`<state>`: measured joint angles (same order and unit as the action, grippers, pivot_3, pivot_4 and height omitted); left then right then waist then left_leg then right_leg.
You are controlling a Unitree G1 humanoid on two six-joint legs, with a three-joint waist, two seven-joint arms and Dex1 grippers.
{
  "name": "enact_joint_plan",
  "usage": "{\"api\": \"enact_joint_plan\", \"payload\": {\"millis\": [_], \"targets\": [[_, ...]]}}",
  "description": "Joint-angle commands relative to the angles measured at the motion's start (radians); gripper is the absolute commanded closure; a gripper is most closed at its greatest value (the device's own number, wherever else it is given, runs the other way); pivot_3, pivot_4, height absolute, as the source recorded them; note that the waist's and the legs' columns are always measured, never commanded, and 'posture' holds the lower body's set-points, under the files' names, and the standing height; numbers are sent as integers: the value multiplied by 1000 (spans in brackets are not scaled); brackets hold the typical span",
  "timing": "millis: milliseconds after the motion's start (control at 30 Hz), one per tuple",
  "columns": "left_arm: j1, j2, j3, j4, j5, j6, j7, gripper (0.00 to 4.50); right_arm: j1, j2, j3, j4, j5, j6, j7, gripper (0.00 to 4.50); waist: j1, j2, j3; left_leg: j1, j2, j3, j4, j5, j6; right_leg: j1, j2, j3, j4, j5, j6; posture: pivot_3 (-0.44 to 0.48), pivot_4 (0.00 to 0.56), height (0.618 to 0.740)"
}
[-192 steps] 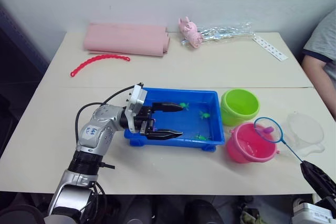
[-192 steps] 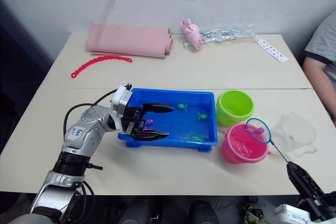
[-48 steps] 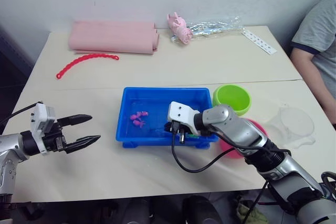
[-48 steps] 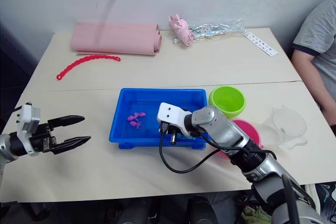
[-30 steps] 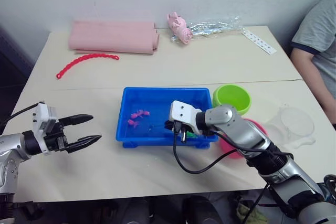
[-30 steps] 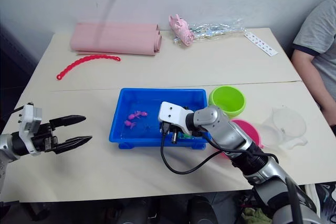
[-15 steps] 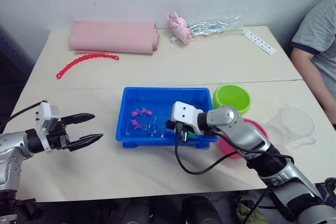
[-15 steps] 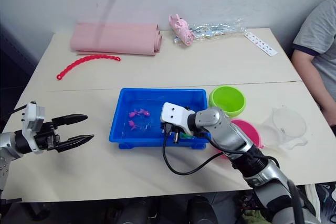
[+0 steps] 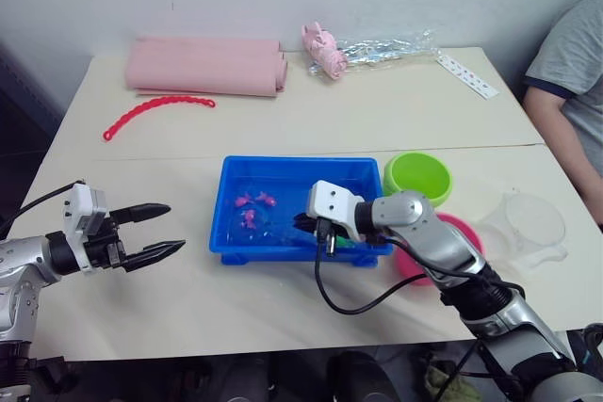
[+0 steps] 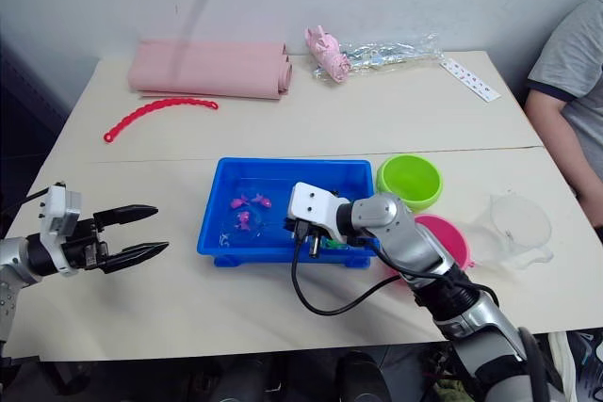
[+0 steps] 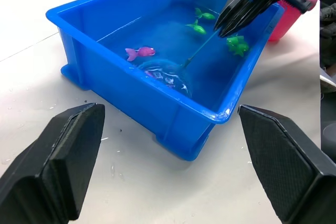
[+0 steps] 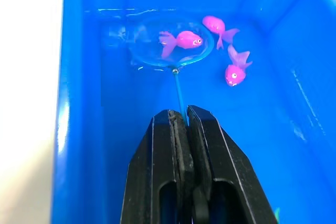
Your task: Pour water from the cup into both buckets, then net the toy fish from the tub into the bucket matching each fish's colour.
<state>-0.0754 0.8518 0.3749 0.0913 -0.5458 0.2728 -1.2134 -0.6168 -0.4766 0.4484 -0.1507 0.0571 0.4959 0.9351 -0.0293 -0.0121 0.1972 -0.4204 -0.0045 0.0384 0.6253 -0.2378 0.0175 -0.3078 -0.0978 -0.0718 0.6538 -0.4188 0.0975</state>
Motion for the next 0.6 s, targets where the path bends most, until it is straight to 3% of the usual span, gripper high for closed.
{"api": "enact_joint_plan", "payload": {"millis": [33, 300, 600], "targets": [[-12, 0, 7, 0, 1, -21, 0, 62, 26, -39, -74, -86, 65, -1, 46, 4500, 1, 0, 0, 0, 0, 0, 0, 0, 0, 0, 0, 0, 0, 0, 0, 0, 150, 740], [-42, -9, -22, -5, -2, -27, -10, 62, 125, -100, -221, -150, 188, -56, 97, 4500, 2, 0, 0, 0, 0, 0, 1, 0, 0, 0, 0, 0, 0, 0, 0, 0, 150, 740], [-111, -68, -109, -183, -73, 61, 5, 62, 226, -182, -375, -171, 283, -22, 94, 4500, 3, 0, 0, 0, 0, 0, 2, 0, 1, 2, 0, 0, 0, 0, 0, 0, 150, 740]]}}
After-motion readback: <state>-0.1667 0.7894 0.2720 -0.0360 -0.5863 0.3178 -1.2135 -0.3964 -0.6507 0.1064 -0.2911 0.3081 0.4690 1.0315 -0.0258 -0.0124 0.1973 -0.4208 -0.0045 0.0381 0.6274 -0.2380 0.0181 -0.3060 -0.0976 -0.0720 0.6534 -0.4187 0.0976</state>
